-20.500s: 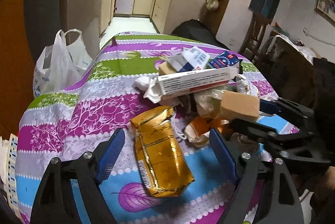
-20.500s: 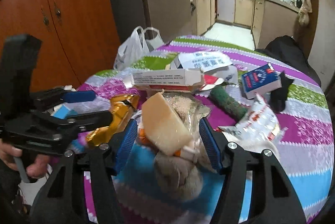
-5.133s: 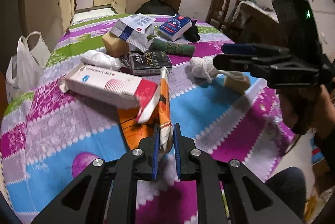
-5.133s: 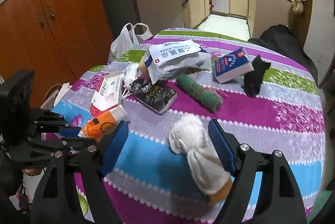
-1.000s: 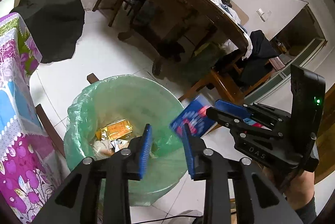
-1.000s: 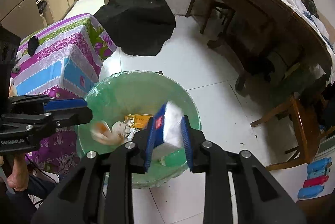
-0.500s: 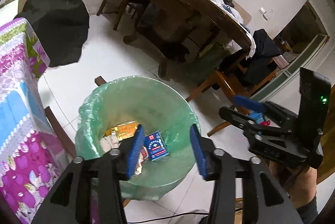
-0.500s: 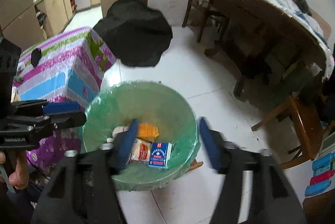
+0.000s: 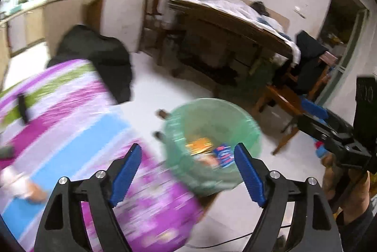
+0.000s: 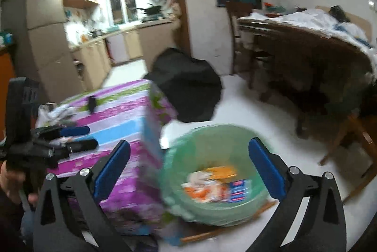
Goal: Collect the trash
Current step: 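Move both tools back over the table, then grasp the white medicine box with the left tool while the right tool grasps the black snack bag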
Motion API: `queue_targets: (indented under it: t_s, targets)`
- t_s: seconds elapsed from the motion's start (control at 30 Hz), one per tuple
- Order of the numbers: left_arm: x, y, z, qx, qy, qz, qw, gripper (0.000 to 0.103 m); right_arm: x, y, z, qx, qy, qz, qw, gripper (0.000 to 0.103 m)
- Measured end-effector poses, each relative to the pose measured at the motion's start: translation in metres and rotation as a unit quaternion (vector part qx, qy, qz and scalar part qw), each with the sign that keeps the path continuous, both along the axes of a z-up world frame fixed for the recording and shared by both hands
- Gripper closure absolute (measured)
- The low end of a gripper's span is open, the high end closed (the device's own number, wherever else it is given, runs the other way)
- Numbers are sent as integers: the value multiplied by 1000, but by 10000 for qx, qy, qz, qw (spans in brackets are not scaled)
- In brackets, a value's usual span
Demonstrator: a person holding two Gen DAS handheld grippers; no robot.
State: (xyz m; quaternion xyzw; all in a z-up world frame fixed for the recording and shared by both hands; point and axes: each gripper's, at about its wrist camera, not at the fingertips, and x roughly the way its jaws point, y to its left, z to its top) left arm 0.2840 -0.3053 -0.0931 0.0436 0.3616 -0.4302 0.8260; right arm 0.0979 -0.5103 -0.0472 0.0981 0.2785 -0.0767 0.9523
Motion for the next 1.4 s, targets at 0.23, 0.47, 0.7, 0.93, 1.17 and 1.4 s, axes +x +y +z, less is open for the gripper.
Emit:
queue_targets:
  t_s: [0.23, 0.47, 0.7, 0.93, 1.17, 1.4]
  targets:
    - [27, 224, -8, 79, 139, 1943, 9808, 21, 3, 59, -45, 543, 225, 564, 9967, 6]
    - [52, 402, -34, 31, 906, 3789, 9210, 17, 25, 112, -55, 631, 408, 1121, 9909, 6]
    - [83, 397, -55, 375, 1276, 3893, 9115, 49, 29, 160, -49, 324, 398, 1653, 9849, 6]
    - [97, 370, -77, 674, 1236, 4100, 9011, 64, 31, 174, -48, 238, 428, 1830, 9819, 6]
    - [95, 373, -83, 541, 1213, 4023, 9058, 95, 47, 200, -41, 103, 399, 2344, 9713, 16]
    - [80, 384, -73, 522, 1045, 3707, 9214, 97, 86, 254, -31, -291, 411, 3309, 9423, 39]
